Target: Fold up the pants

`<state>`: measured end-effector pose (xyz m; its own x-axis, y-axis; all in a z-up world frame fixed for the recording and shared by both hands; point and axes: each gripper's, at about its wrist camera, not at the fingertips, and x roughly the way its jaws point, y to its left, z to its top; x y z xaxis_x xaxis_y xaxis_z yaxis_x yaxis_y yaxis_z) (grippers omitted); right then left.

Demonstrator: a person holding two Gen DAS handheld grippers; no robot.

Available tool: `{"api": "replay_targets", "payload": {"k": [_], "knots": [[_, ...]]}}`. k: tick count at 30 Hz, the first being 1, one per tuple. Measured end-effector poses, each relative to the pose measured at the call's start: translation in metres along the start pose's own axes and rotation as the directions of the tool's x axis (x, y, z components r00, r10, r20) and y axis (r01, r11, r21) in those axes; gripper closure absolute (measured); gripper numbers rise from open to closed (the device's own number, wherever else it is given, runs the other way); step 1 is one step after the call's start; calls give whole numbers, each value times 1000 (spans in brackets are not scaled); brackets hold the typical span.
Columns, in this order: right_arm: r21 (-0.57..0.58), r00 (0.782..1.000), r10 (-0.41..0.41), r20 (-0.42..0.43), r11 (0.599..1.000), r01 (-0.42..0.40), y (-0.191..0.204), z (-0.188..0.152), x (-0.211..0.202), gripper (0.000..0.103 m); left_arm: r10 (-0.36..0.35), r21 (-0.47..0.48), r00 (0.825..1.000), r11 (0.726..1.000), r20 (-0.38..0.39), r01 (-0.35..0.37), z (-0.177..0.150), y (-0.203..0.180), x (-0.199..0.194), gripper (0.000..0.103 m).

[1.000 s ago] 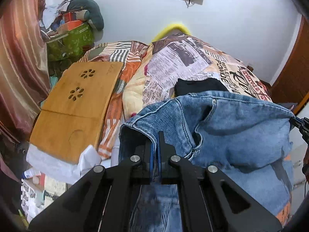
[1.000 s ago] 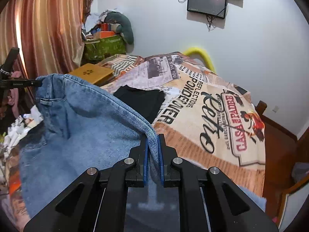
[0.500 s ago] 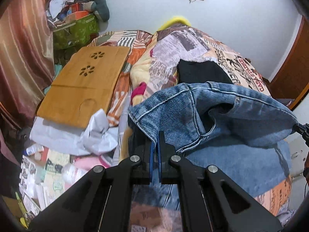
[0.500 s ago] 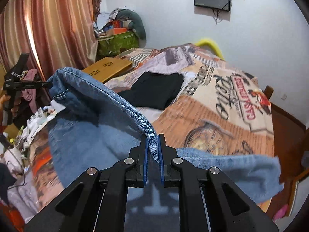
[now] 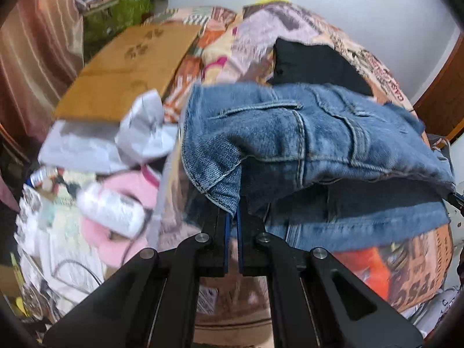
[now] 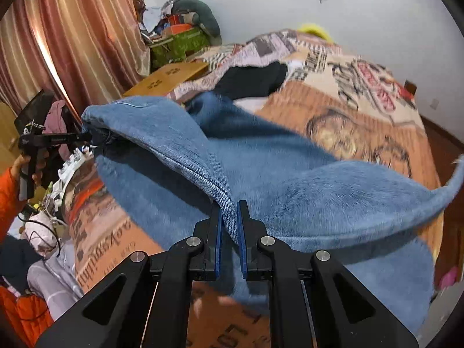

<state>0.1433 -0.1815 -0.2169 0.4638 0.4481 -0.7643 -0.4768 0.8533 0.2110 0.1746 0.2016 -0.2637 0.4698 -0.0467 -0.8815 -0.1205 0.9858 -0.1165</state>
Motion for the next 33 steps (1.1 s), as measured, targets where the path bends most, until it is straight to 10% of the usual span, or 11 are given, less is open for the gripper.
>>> {"api": "replay_targets", "payload": {"k": [14, 26, 33], "knots": [[43, 999, -24, -41, 999, 26, -4, -9, -21, 68, 54, 84, 996, 995, 68, -60, -22, -18, -50, 98], [1, 997, -36, 64, 999, 36, -14, 62, -25, 66, 87, 29, 987, 995, 135, -92, 69, -7, -37, 92], [-40, 999, 26, 26, 999, -25, 1, 113, 38, 55, 102, -43, 994, 994, 47, -100, 104, 24, 25, 51]]}}
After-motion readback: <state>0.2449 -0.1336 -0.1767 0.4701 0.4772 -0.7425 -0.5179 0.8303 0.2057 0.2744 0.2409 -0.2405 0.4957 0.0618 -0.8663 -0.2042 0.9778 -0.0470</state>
